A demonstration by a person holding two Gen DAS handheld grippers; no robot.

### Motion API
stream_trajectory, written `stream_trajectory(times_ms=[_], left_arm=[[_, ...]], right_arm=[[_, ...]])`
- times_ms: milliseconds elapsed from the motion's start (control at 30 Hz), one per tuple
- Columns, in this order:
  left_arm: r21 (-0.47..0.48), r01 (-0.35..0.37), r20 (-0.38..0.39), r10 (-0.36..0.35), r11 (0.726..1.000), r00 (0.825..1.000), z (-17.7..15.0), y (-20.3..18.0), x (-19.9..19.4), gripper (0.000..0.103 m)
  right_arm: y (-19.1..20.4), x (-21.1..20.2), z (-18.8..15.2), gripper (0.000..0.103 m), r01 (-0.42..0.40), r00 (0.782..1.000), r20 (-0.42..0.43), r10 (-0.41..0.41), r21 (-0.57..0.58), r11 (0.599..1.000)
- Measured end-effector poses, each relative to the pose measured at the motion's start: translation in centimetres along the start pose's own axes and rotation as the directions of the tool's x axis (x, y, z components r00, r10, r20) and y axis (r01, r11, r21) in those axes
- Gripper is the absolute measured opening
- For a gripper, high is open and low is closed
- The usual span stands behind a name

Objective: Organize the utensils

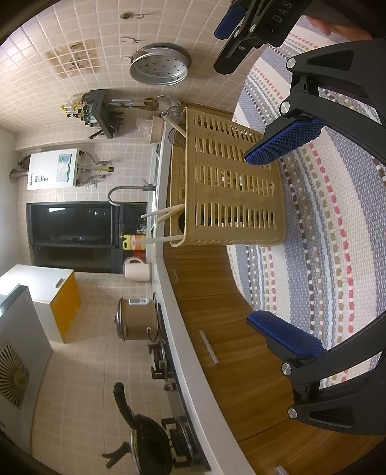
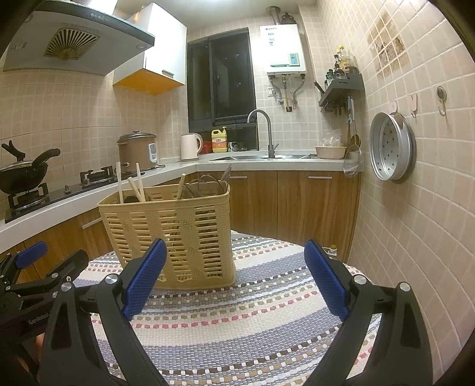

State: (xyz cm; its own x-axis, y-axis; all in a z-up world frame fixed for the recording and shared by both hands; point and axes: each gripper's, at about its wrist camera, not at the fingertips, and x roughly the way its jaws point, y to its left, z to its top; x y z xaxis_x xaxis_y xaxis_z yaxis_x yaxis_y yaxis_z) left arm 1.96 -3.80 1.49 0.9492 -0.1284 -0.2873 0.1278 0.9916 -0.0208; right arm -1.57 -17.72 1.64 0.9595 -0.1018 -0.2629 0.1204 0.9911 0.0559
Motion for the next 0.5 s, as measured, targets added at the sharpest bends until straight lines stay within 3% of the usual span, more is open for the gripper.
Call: stream_trajectory(times_ms=[500], left_arm=[[-0.01,0.01,-0.007,-0.01,1.0,1.0,-0.03,0.13,0.22,0.095]], right_arm=[[-0.02,0.07,-0.07,0.089,-0.007,1.0,-0.004,0.007,-0.004,1.0]])
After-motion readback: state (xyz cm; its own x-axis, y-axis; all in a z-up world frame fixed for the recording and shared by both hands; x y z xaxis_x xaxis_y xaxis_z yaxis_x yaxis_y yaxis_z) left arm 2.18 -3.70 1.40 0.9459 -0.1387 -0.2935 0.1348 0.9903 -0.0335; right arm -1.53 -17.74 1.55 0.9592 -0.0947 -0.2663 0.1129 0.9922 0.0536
